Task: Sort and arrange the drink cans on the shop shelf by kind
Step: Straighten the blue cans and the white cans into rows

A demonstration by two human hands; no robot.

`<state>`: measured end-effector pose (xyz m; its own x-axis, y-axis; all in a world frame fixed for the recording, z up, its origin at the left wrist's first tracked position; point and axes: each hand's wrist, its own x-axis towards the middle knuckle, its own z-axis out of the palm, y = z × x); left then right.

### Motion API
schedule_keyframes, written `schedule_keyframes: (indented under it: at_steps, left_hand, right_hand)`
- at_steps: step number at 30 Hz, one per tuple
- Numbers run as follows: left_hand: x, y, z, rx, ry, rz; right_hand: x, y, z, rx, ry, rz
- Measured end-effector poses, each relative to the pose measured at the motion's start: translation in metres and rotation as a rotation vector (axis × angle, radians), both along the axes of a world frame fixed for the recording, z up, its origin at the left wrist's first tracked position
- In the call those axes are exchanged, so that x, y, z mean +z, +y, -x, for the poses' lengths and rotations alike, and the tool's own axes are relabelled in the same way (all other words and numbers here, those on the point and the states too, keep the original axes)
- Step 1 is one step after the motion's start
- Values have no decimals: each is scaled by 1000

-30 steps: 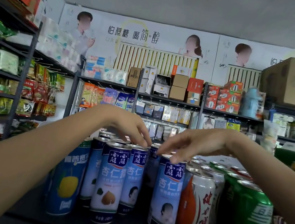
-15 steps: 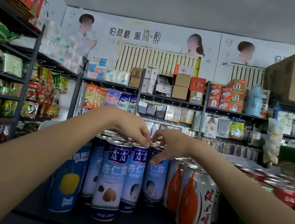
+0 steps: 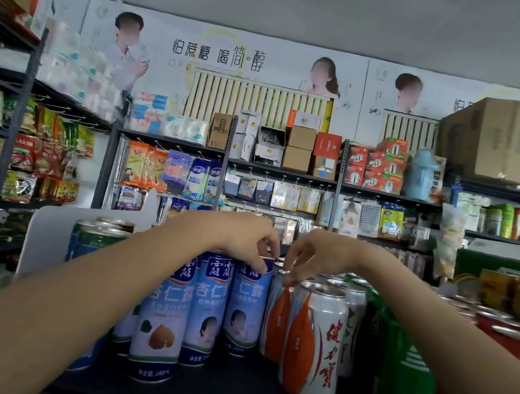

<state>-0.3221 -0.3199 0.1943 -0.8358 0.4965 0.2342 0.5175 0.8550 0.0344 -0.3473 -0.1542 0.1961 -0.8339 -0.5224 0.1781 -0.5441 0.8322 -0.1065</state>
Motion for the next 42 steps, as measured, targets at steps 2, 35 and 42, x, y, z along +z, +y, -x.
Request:
schedule_keyframes:
  at_steps: [2, 35, 42]
  left_hand:
    - [-2, -1, 0, -1, 29, 0]
    - [-3, 58, 2, 22, 32, 148]
    - [16, 26, -46, 39, -10, 66]
  right_hand:
    - [0, 2, 3, 34, -19, 17]
    - [-15, 63, -80, -164, 48, -116]
    - [-14, 60, -79, -149, 32, -80]
